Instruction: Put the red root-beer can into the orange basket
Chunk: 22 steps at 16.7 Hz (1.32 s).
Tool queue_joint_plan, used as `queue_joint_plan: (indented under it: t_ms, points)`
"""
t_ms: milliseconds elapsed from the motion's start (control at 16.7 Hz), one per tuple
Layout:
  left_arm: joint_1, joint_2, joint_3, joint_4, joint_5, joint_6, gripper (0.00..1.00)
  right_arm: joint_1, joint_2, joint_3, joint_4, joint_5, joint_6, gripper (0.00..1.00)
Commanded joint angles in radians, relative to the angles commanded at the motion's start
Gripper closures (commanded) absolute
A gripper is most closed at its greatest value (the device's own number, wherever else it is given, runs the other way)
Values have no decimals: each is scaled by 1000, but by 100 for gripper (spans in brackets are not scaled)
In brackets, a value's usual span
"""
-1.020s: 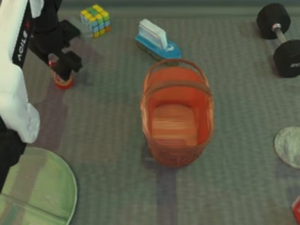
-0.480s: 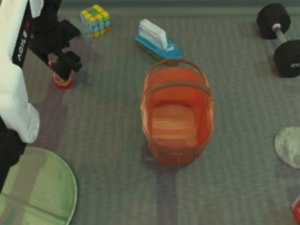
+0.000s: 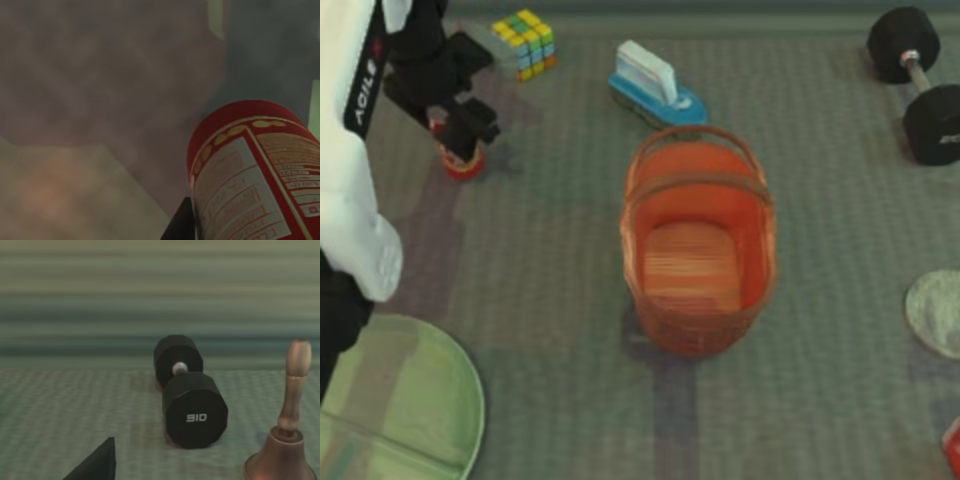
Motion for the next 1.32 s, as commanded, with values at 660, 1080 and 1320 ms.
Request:
queue_joint_plan:
  t_ms: [660, 1080, 1320]
  points:
    - [11, -345, -544, 957, 424, -241, 100, 0, 0, 0, 0, 0, 0, 0]
    - [-27, -605, -1137, 1714, 783, -444, 100, 0, 0, 0, 0, 0, 0, 0]
    - [-69, -733, -1459, 2011, 963, -534, 100, 0, 0, 0, 0, 0, 0, 0]
